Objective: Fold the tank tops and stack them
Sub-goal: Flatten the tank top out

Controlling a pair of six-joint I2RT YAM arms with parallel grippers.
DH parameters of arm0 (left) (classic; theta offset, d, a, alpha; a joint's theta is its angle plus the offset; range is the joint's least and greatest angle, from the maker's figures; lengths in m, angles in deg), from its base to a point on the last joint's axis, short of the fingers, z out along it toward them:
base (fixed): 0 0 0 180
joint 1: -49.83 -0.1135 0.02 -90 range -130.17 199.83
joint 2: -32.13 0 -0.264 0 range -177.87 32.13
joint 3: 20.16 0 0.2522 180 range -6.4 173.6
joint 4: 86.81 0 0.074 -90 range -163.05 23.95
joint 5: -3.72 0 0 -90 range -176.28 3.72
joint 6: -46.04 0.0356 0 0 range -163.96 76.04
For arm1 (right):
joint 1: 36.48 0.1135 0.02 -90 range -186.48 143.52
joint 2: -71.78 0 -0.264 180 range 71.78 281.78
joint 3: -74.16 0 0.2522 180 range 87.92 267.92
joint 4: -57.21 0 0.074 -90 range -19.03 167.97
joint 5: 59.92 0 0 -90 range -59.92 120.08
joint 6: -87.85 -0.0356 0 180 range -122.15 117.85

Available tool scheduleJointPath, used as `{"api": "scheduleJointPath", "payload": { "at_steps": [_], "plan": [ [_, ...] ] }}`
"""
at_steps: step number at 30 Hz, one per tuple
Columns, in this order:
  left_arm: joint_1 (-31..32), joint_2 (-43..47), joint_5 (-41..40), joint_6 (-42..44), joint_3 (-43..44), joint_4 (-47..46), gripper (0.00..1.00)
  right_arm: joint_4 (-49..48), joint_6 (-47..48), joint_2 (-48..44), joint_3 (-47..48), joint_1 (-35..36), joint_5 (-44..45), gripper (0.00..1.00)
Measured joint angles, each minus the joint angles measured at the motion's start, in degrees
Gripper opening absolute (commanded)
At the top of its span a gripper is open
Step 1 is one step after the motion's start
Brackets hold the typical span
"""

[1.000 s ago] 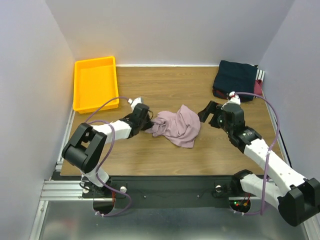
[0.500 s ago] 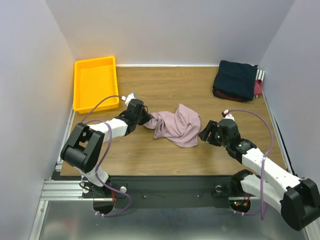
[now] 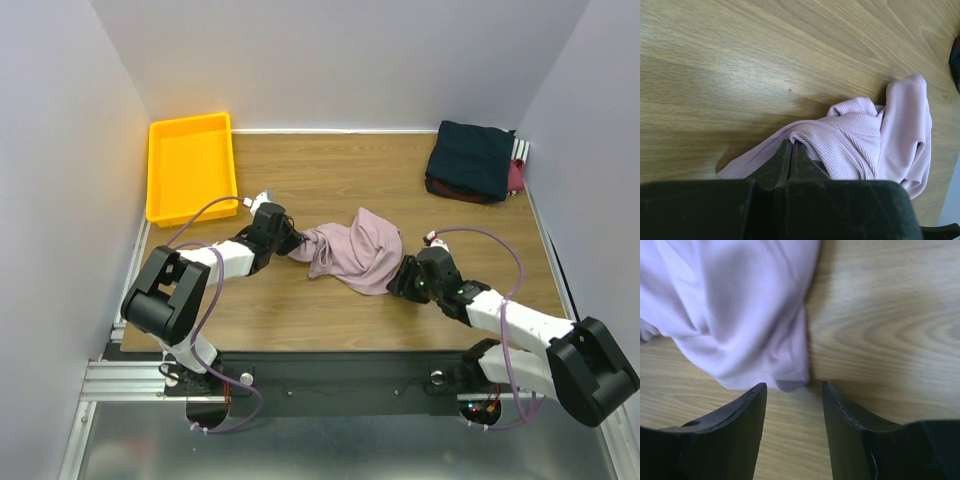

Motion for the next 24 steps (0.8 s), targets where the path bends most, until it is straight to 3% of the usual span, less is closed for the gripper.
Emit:
{"api": "scheduleJointPath", "payload": {
  "at_steps": [1, 2, 5, 7, 14, 19, 24],
  "plan": [
    [0.0, 0.0, 0.2, 0.0, 0.0, -0.09, 0.01, -1.22, -0.13, 1.2, 0.09, 0.59, 0.15, 0.47],
    [-0.02, 0.0, 0.33, 0.09, 0.0, -0.2, 0.05, -2.47, -0.22, 2.34, 0.2, 0.92, 0.31, 0.34],
    [0.0, 0.0, 0.63, 0.83, 0.0, -0.33, 0.23, -4.07, -0.81, 5.16, 0.83, 1.51, 1.25, 0.09],
    [-0.02, 0.02, 0.72, 1.86, 0.0, -0.26, 0.32, -4.26, -1.18, 5.9, 0.85, 1.6, 2.08, 0.01],
    [0.0, 5.46, -1.03, 7.54, 2.21, 5.46, 0.4, 1.53, -0.63, 2.32, 4.63, 1.81, 5.55, 0.0],
    [0.98, 11.37, -1.88, 12.98, 7.3, 8.35, 0.43, 5.42, 1.31, -1.4, 15.21, 1.84, 7.19, 0.0],
    [5.66, 15.23, -2.03, 15.93, 6.78, 9.66, 0.45, 7.65, 3.19, -1.4, 22.77, 1.84, 7.78, 0.0]
  ]
}}
